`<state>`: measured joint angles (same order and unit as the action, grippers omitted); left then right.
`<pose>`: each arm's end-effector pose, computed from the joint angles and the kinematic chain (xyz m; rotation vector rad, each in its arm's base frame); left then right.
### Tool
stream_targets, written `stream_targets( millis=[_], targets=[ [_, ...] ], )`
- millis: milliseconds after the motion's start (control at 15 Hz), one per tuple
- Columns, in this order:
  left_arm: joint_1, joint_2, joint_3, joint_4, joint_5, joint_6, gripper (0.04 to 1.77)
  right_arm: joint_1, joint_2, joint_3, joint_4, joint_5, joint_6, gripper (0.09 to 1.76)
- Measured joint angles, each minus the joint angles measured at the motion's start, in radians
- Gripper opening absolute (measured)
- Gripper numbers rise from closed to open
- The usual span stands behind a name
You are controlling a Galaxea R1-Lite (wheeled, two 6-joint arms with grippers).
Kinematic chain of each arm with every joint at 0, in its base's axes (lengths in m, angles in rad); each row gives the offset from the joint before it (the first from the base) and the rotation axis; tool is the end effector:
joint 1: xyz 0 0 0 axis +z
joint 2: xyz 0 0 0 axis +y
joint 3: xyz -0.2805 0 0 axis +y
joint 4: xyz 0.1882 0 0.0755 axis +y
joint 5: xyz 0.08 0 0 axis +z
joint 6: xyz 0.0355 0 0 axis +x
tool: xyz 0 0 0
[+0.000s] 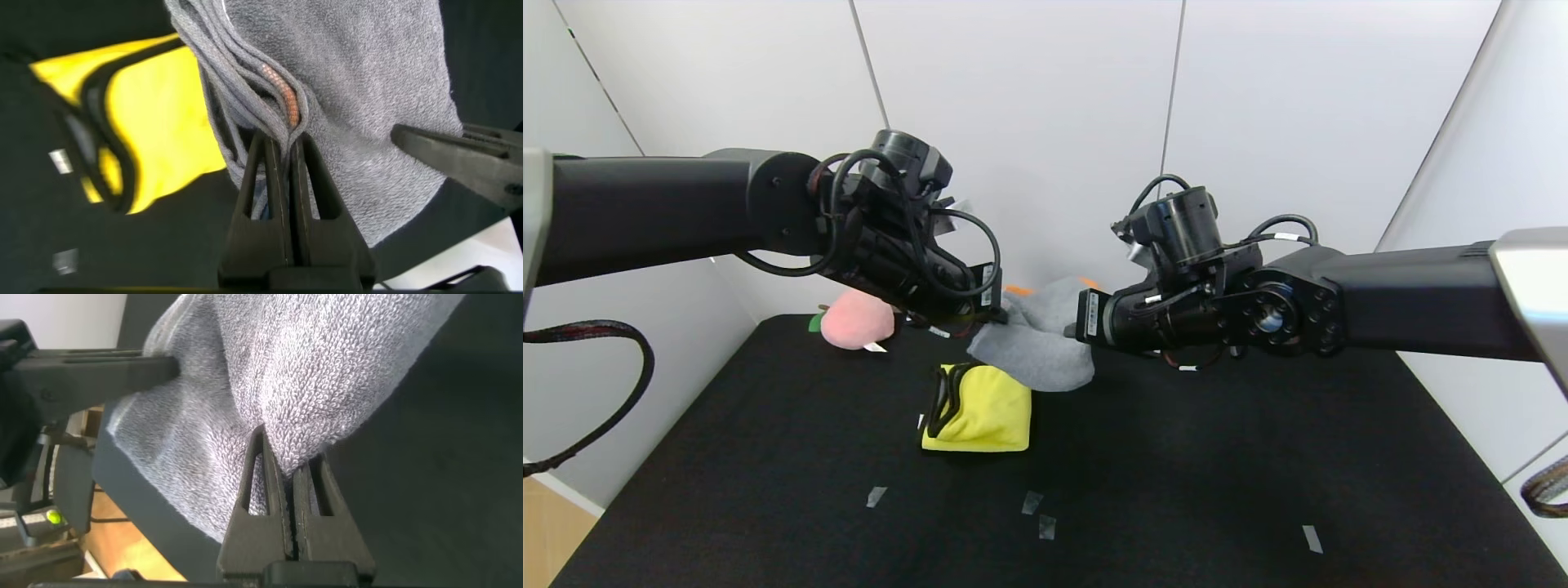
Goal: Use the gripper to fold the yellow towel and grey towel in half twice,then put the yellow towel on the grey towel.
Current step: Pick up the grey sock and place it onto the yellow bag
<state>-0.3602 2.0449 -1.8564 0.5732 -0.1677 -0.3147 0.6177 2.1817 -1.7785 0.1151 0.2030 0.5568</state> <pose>0.3819 -0.1502 0.2091 -0.2183 0.8375 -0.3763 0.3736 0.2742 0.1685 0.4038 0.7268 0.6320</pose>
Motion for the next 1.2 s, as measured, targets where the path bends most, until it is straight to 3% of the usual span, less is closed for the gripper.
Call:
stream_targets(
  millis=[333, 800, 1200],
  targets=[
    [0.075, -0.021, 0.021, 0.006, 0.000, 0.074, 0.13, 0.050, 0.115, -0.139, -0.010, -0.078, -0.047, 0.14],
    [0.157, -0.030, 0.123, -0.006, 0.020, 0.137, 0.13, 0.097, 0.237, -0.154, -0.167, -0.078, -0.068, 0.14],
    [0.174, -0.015, 0.247, -0.030, 0.029, 0.136, 0.13, 0.108, 0.309, -0.154, -0.156, -0.090, -0.094, 0.14]
  ],
)
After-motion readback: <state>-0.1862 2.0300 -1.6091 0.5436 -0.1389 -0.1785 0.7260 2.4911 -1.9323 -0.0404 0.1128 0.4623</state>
